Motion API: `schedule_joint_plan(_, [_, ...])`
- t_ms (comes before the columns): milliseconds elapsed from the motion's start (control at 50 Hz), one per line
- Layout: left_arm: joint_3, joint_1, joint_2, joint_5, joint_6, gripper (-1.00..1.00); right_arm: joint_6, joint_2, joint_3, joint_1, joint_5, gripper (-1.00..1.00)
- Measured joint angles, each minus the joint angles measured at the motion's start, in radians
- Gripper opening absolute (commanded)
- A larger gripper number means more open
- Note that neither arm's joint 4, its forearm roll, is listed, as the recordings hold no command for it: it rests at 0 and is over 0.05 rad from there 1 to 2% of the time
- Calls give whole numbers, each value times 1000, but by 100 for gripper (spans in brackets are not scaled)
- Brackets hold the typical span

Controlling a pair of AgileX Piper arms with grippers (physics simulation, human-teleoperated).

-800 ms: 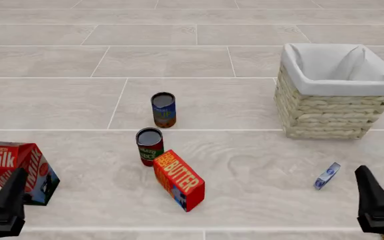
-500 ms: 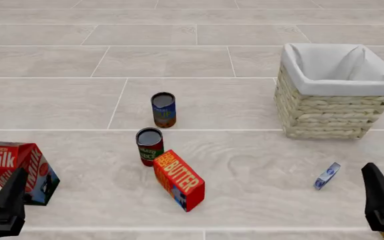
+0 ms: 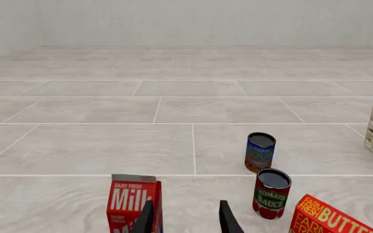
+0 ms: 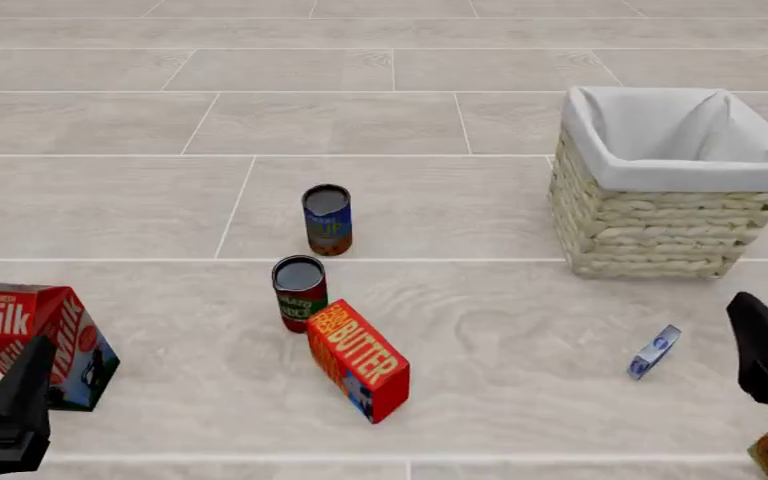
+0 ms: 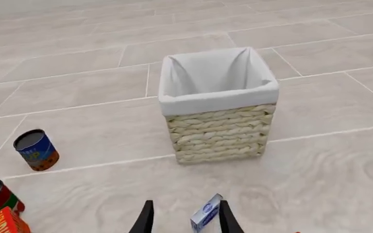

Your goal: Pick the cream cheese and place it in the basket.

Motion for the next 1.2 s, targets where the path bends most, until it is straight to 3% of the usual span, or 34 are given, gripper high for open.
schedule_joint_plan(300, [0, 0, 0, 0, 0, 100, 78, 160, -159, -1, 180, 100])
schedule_joint_plan(500, [0, 0, 0, 0, 0, 100, 181, 271, -253, 9, 303, 100])
schedule_joint_plan(640, [0, 0, 0, 0, 0, 100, 203, 349, -299, -2, 355, 100])
schedule_joint_plan(900, [0, 0, 0, 0, 0, 100, 167, 473, -357, -32, 393, 100])
schedule_joint_plan(1200, [0, 0, 0, 0, 0, 100, 82, 639, -383, -73, 329, 100])
